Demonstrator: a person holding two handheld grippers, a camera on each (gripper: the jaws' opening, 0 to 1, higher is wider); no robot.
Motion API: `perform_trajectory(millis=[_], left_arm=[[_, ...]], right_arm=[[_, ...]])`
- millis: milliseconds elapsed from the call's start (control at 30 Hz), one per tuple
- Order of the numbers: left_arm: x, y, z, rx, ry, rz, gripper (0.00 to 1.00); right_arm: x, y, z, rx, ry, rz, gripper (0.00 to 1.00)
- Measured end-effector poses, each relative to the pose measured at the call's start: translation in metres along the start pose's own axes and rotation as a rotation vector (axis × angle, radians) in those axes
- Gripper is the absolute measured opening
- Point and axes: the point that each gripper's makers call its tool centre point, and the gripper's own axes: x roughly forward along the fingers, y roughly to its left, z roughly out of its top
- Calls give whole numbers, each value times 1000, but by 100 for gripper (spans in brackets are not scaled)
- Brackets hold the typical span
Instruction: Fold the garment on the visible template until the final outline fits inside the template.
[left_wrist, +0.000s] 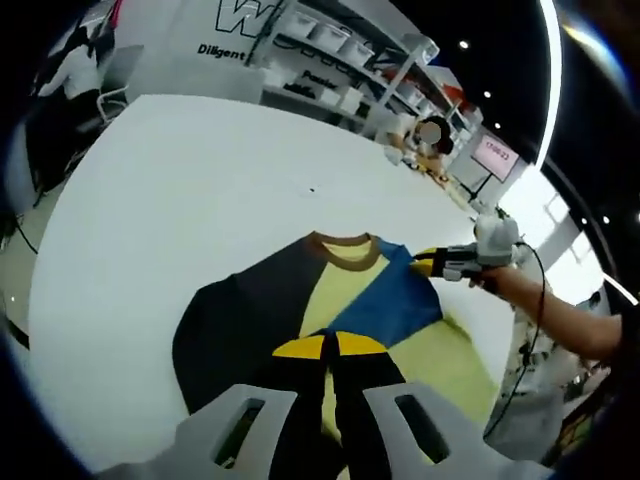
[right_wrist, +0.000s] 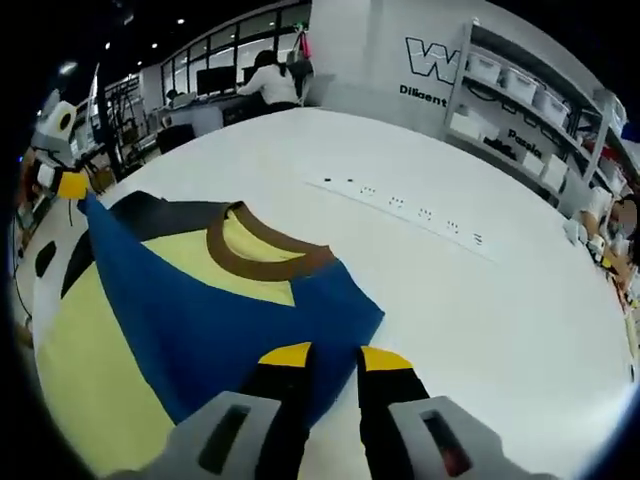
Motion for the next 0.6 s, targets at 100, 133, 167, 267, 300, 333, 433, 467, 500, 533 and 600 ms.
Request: perform_trajectory(millis=[100,133,167,267,300,333,433,467,500,533,600], left_arm=[[1,1,-3,1,8,0,0],[1,1,-4,4,12,3,0],[1,1,-5,8,15,6,0],[2,2,-6,8,17,7,0],[2,3,-7,6,18,9,0],[3,3,-7,7,18,13,0],[3,6,-8,15,21,21,0],[3,6,-8,17,22,23,0],[3,6,-9,18,23,24,0],[4,8,-10,18,26,28,0],[4,9,-10,19,28,33,0]], right_arm=[[1,3,4,-4,-18,16,11],[0,3,6,-19,-16,6,11],[1,3,6,-44,-15,0,10],[5,8,2,-50,13,19,11],[6,7,-4,-61,43,12,11],[6,8,-4,-65,39,13,10],[6,11,-3,-52,42,36,5],[6,13,-3,-47,45,46,2],[6,21,-4,-22,50,82,0],[7,25,-4,-7,49,97,0],[7,19,-3,-23,49,69,0]])
